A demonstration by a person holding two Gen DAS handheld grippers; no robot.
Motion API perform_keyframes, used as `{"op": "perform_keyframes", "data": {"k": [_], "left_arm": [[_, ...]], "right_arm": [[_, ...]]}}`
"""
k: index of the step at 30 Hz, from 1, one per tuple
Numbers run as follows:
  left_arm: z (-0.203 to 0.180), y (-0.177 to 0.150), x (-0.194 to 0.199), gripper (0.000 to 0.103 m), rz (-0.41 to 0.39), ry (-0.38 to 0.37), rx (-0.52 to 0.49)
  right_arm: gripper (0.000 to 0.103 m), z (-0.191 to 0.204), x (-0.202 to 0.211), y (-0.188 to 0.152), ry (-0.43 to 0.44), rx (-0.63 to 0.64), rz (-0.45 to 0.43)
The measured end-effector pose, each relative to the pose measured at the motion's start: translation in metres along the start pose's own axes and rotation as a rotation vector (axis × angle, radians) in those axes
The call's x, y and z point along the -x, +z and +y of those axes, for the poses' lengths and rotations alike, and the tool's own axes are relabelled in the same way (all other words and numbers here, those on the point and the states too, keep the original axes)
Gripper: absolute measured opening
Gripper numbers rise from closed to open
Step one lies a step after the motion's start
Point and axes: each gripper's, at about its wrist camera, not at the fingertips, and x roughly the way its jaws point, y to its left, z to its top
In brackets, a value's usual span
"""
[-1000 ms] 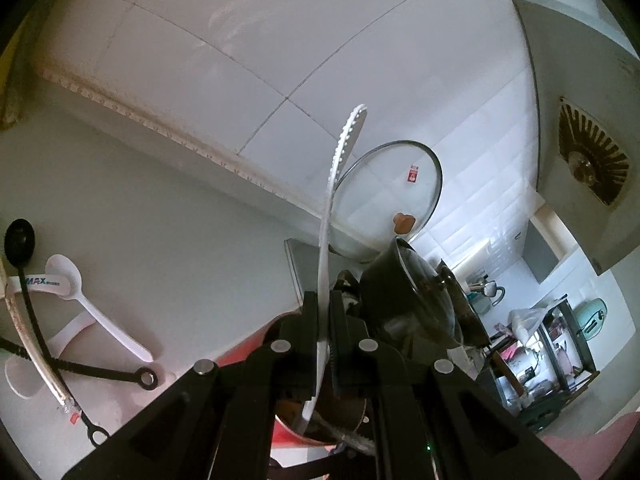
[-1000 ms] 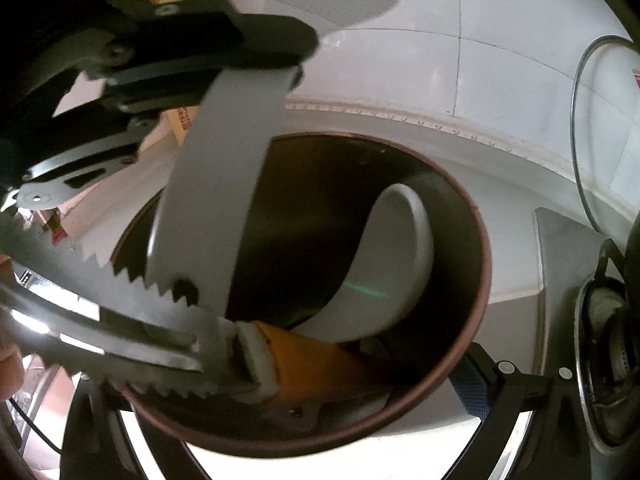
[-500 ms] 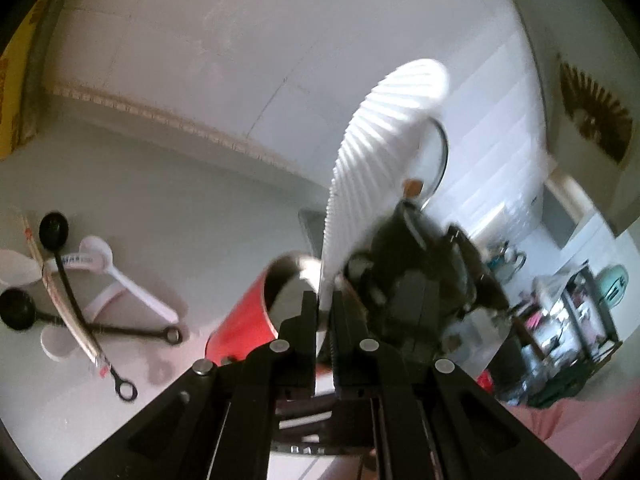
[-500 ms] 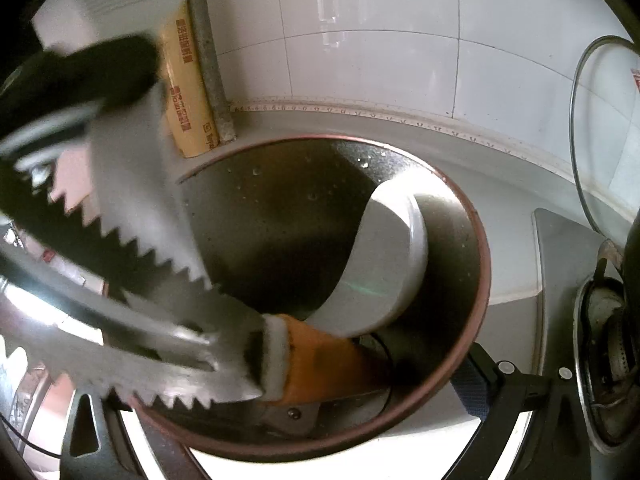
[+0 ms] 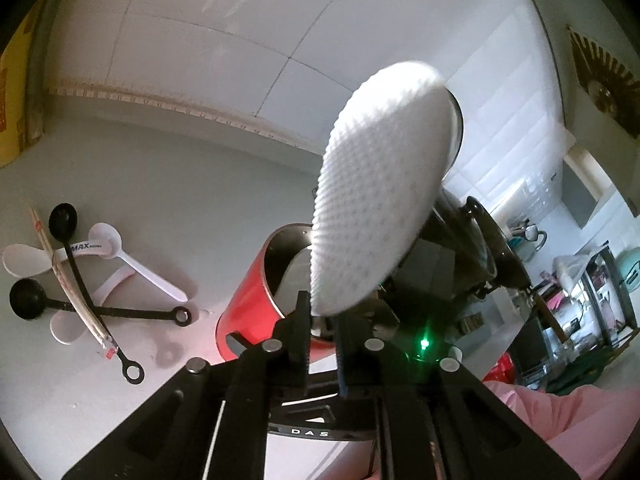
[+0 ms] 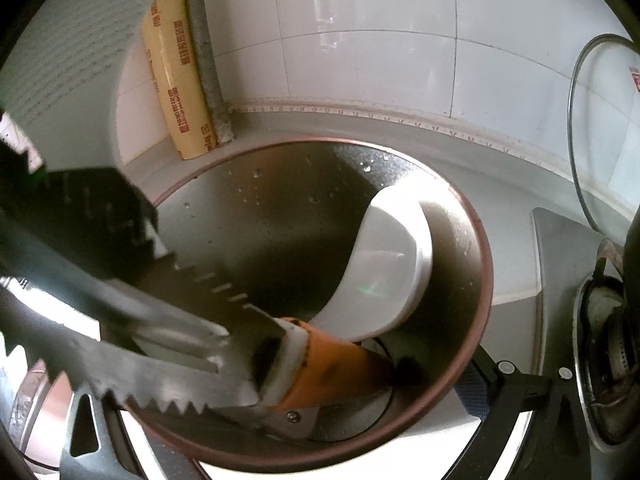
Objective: Organize utensils
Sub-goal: 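Lower the rice paddle into the pot and open the left tool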
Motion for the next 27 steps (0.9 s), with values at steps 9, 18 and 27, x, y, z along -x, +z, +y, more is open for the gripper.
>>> {"op": "perform_keyframes", "data": {"k": [9,18,27], "left_arm": [[-0.004,0.001,0.018,0.035,-0.054,0.038,-0.005],[0.005,0.003,0.032,0.035,-0.105,0.060,0.019],[0.027,-0.002,0.056,0.052,-0.163,0.125,0.079]], "right_arm": [[0.103,-0.001,0.004,-0.001,-0.003,0.003,-0.002],[0.103,-0.001,0.005,0.000,-0.008,0.002,-0.006],[0.103,-0.004,0.005,-0.003,-0.007,-0.008,0.000]]}}
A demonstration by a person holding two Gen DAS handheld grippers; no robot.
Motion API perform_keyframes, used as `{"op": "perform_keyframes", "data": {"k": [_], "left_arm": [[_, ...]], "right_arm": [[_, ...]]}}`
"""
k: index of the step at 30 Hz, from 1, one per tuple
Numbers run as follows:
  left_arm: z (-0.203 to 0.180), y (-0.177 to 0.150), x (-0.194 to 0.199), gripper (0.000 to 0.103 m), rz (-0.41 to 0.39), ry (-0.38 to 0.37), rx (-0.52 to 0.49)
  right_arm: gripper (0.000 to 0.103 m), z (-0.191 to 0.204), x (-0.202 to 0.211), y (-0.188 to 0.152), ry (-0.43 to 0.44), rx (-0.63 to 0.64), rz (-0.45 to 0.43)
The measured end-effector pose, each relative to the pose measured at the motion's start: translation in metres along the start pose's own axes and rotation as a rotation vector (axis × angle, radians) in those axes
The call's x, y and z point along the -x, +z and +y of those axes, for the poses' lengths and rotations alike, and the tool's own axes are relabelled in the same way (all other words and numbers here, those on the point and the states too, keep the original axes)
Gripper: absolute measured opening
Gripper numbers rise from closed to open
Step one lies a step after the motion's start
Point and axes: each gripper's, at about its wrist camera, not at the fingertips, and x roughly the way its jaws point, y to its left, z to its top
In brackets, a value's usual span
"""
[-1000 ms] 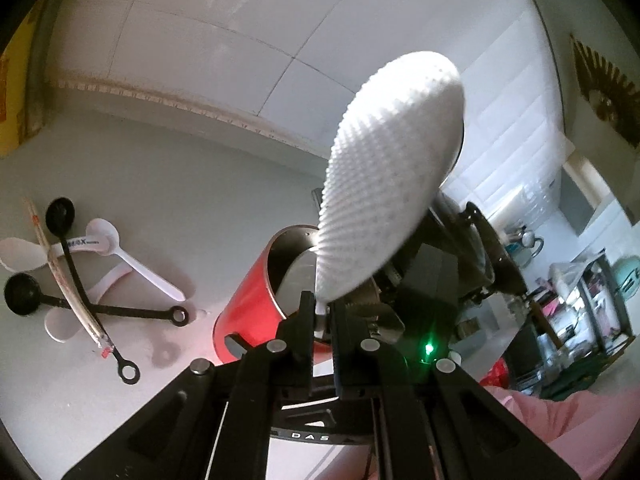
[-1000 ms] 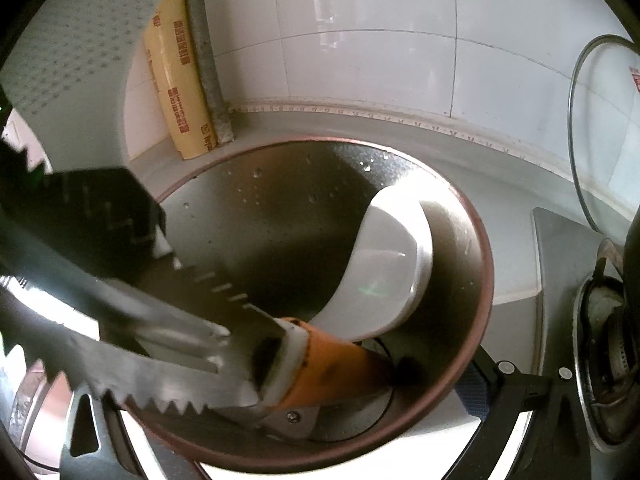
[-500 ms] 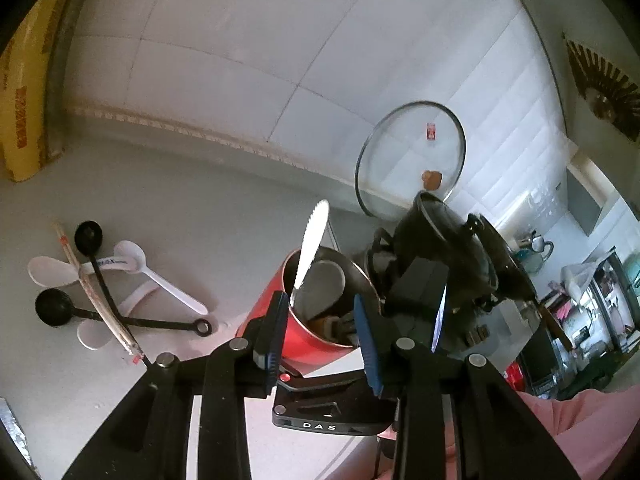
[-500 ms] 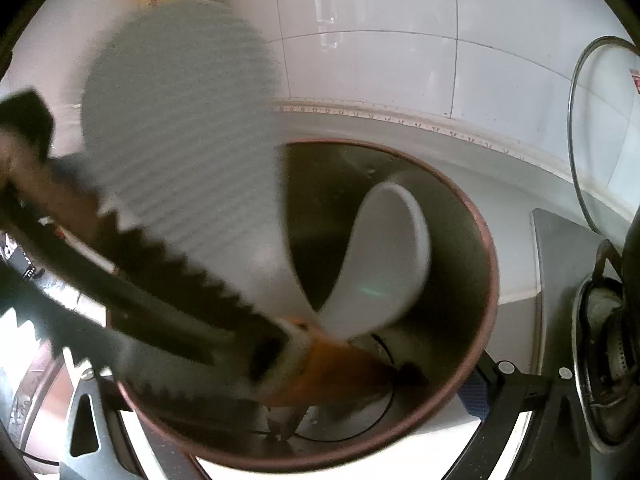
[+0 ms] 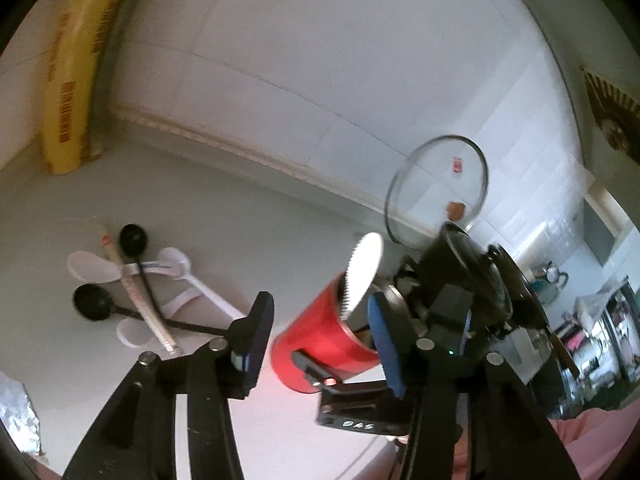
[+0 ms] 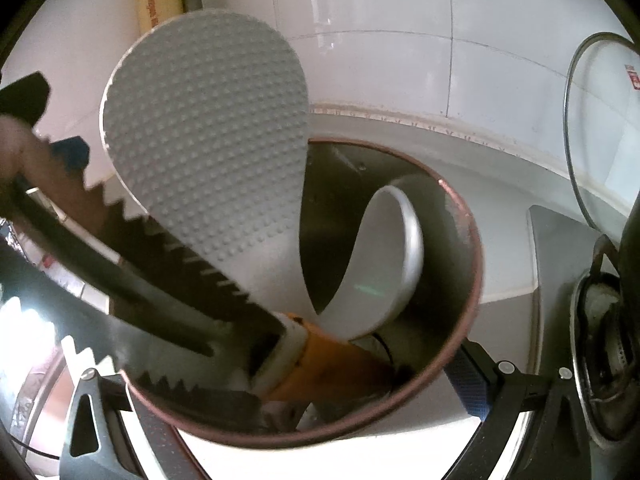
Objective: Organize utensils
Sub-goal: 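Lower the rice paddle into the pot and open the left tool, then move the empty left tool back to the utensil pile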
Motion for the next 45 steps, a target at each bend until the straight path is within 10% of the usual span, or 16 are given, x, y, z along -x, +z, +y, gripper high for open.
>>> {"op": "perform_keyframes", "data": {"k": [27,43,45], "left_arm": [[0.141,-0.037,0.016,0.099,-0.054,0.502,0.407],[0.173,-0.039,0.004,0.098,-0.005,0.460,0.513],[0.177,-0.034,0.002,0.084,-0.003,0.440,0.522]], "right_arm": [[0.103,0.002,0.018,-0.023,-0.035,-0.014,-0.063],[0.091,0.015,0.033,-0.025,-0.033,0.006,-0.099],[0.091,0.016,0.033,-0.023,-0.035,0.010,-0.098]]}}
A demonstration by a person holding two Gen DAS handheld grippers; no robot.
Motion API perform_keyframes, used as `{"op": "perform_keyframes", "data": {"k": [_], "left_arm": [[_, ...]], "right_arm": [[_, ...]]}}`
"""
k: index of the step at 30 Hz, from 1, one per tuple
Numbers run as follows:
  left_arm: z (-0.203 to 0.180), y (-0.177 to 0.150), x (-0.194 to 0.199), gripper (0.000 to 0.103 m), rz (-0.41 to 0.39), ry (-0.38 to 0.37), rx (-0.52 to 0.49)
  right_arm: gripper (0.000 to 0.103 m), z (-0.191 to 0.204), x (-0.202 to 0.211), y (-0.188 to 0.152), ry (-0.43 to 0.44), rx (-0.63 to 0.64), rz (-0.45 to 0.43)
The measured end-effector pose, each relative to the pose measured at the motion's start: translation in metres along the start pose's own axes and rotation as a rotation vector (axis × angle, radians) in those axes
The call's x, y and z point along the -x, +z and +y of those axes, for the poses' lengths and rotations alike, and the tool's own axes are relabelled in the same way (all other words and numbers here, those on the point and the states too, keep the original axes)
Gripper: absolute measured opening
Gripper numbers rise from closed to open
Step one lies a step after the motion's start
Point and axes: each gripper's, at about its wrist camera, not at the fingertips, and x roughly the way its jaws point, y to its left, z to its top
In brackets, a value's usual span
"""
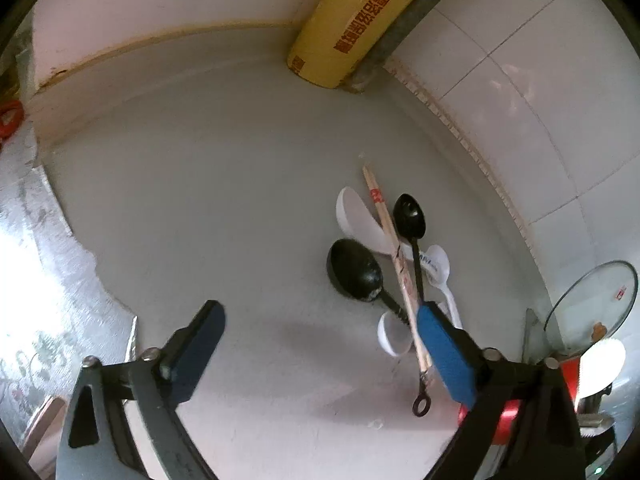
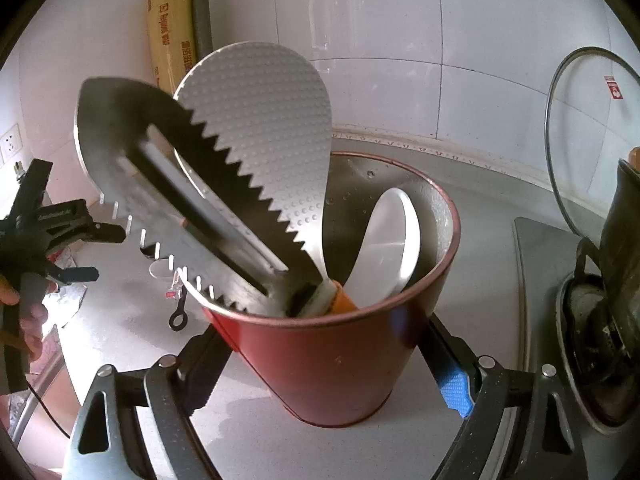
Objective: Organize utensils
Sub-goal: 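Move the empty left tool back to the utensil pile, then close the left tool on the black ladle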
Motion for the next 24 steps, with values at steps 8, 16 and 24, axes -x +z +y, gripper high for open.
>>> {"op": "perform_keyframes", "data": {"k": [8,16,24], "left_arm": [[-0.001,0.021,-0.022,0.048,0.034,-0.044,0.060],[-0.009,0.026,-0.042,0.028,0.060,-0.048,0.060],[-0.007,0.021,-0.051,0.005,0.062,-0.031,0.069]], "right_arm": [[0.091,-0.003,0.002,0.001,-0.001,0.000,0.002],[0.091,0.000,-0.003,0.001,-0.005,0.004,0.005],[0.090,0.000,-0.003,0.001,-0.006,0.003,0.004]]}}
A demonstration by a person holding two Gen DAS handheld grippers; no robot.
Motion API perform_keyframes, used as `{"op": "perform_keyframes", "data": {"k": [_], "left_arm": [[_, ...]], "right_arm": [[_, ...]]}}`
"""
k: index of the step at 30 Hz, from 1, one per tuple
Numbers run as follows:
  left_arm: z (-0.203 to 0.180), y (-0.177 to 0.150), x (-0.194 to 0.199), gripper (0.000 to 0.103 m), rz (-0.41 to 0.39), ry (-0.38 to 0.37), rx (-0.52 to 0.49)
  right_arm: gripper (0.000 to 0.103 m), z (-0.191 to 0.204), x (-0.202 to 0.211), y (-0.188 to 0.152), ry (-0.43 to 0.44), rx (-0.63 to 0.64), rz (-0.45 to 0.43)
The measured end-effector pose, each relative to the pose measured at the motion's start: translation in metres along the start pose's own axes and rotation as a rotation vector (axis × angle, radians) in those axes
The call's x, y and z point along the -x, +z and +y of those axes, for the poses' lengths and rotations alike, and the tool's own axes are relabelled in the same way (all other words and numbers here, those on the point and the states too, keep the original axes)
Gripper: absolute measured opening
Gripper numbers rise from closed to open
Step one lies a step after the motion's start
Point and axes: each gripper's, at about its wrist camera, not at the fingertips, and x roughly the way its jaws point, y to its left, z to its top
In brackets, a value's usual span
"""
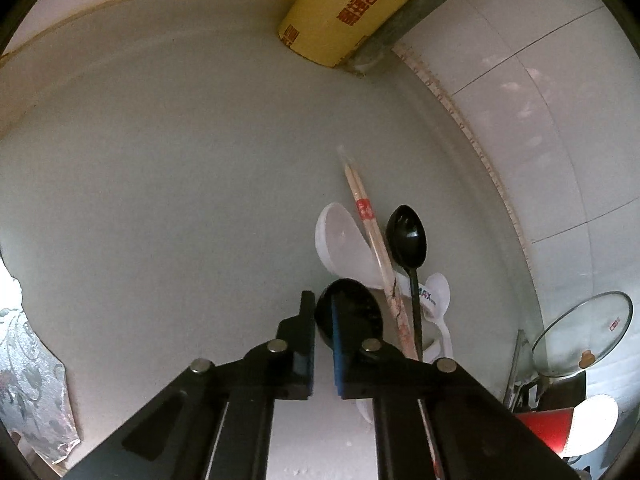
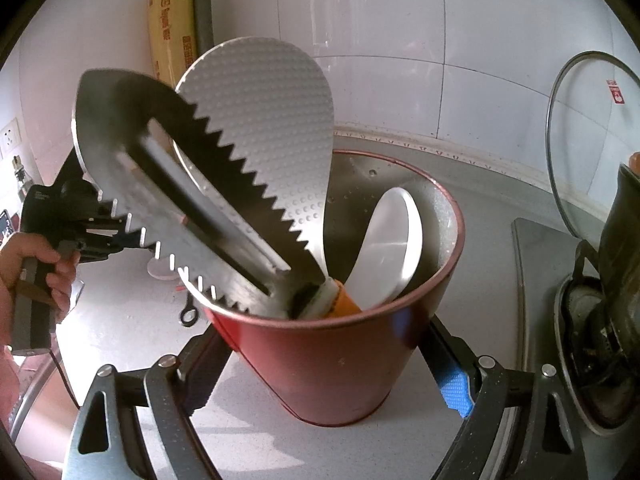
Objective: Organize utensils
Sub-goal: 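Close the left tool on the black ladle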
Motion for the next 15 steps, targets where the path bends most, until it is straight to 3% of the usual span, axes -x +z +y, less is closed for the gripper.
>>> {"op": "perform_keyframes", "data": {"k": [12,15], "left_arm": [[0.0050,0.0004,0.0028,0.004,0.004,-0.038,0.013],[0.0011,0.0017,-0.0007,0.008,0.016,-0.023,-0.011]], "right_arm": [[0.090,0.0003,0.0000,0.0001,-0.001,0.000,0.000],[0.091,0.0004,-0.0001,0.0000,-0.002,0.000,0.000]]}}
